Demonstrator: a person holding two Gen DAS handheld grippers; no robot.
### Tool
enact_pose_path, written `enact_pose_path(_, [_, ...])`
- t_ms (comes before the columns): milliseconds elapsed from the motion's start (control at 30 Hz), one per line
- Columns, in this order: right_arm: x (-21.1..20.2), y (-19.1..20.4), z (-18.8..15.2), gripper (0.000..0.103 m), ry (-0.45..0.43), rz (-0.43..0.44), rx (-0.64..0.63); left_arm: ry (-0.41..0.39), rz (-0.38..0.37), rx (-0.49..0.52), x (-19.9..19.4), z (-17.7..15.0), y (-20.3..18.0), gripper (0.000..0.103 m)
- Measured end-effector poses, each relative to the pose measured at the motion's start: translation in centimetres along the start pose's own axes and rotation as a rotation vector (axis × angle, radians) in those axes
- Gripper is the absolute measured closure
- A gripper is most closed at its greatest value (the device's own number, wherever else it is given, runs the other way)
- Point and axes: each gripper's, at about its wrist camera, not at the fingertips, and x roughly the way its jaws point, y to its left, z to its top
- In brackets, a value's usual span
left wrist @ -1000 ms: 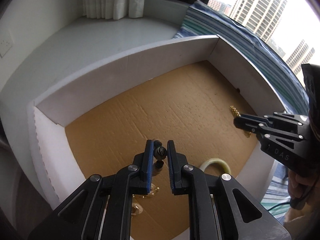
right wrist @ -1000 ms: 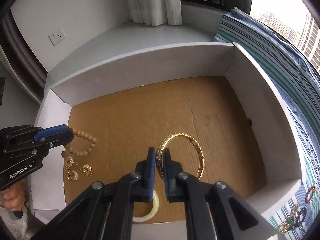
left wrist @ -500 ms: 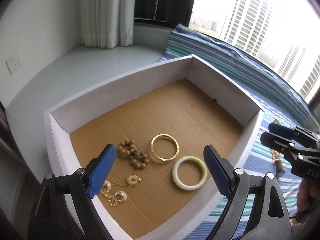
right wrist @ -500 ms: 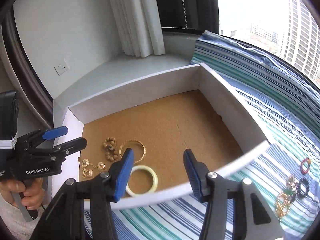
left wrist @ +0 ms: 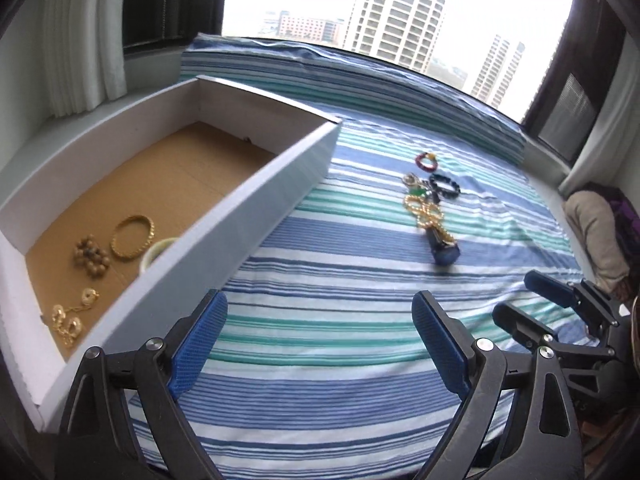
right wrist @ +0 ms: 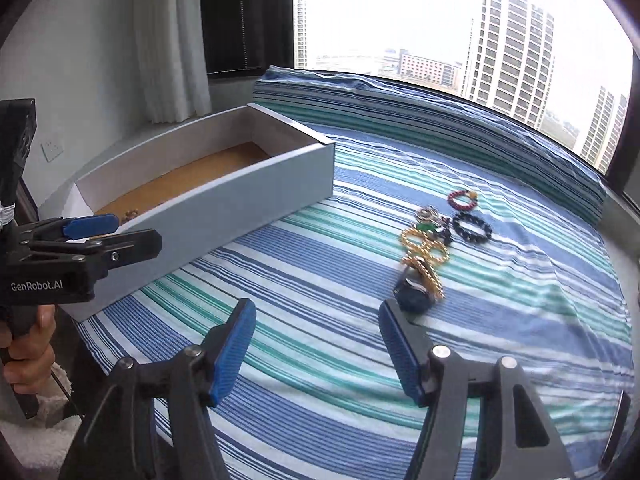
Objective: Organize jewelry
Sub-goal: 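Withdraw both tools from the box back over the bedspread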
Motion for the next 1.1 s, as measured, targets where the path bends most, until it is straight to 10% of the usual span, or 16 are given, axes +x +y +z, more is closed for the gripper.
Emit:
enact_pose_path(367, [-1.9,-3.7,-6.8,0.038,0.029,-0.12,0.125,0.098,-0.044,0.075,1.7,-3.7,-4.1,0.009])
enact_pose_path(1100, [-2.2,-2.7,-8.0,0.038,0.032,-0.137,0.133,0.111,-0.017,0.089,2.0,-4.8,-4.6,0.008])
